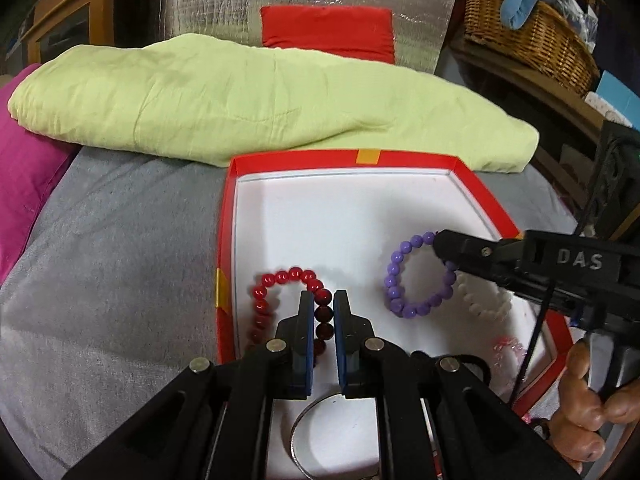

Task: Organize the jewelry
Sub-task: 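Lower the red bracelet into the tray with the left gripper while the right releases the purple bracelet there, then withdraw both open grippers from the tray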

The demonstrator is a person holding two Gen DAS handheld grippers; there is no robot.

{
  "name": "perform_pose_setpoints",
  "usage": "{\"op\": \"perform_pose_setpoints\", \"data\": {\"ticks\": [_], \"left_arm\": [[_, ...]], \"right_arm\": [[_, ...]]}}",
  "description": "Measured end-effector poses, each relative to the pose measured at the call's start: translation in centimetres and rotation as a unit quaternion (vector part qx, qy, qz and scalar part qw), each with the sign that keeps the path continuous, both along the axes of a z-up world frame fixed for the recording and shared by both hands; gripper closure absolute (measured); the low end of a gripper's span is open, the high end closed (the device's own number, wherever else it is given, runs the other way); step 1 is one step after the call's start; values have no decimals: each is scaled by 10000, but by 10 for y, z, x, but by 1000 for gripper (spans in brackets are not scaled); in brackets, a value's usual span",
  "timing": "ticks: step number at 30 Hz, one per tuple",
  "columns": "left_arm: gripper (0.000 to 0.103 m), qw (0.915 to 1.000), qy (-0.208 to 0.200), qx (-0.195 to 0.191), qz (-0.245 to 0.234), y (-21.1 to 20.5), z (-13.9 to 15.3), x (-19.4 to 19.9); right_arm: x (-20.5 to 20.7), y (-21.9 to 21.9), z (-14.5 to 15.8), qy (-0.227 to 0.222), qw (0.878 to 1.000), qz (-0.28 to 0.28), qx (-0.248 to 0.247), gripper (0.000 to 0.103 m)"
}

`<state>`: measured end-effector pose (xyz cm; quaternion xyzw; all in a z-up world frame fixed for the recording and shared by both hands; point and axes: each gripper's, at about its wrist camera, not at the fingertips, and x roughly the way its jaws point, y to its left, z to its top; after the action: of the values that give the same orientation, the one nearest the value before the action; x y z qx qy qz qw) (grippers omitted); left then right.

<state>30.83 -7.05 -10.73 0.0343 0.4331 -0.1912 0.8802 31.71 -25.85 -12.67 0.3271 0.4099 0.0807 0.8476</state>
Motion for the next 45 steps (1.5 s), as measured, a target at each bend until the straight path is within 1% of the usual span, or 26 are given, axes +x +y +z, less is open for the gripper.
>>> {"op": "perform_pose_setpoints", "data": {"ticks": [1,5,7,9,11,12,14,19,24,31,35,38,42,45], "left_arm": [[93,10000,21,38,14,0,-1,0],[91,9998,86,146,62,2,-2,1],[86,9998,108,156,88,4,-1,2],[69,9996,22,229,131,7,3,0],[60,9994,-121,259,177,9,10,-4],[58,9993,-183,267,182,9,13,-7],[55,9989,-299,309,192,9,20,-11],[52,9966,-643,429,282,11,38,-28],[46,9935,-929,572,331,10,49,-52],[46,9924,-1019,667,160,5,50,-91],[45,9933,-971,632,-2,0,48,-114],[45,9938,-911,596,-231,-7,45,-133],[45,9930,-805,736,-446,-17,35,-148],[45,9954,-472,682,-481,-19,23,-147]], "right_arm": [[0,0,0,11,10000,-8,-10,90],[-2,-2,0,59,10000,-63,5,90],[-3,-5,1,66,9999,-108,0,90],[-5,-8,5,29,9999,-114,-17,90],[-7,-9,9,-4,9999,-104,-47,88],[-7,-10,11,-10,10000,-92,-29,86],[-12,-13,16,-46,10000,-69,1,76],[-27,-18,26,-128,9997,27,-206,74],[-48,-31,33,-143,9994,24,-313,74],[-90,-47,53,-352,9986,20,-402,74],[-115,-50,59,-390,9980,9,-504,74],[-139,-53,56,-271,9974,43,-673,74],[-161,-59,45,4,9971,78,-759,74],[-171,-56,29,344,9955,228,-855,74]]}}
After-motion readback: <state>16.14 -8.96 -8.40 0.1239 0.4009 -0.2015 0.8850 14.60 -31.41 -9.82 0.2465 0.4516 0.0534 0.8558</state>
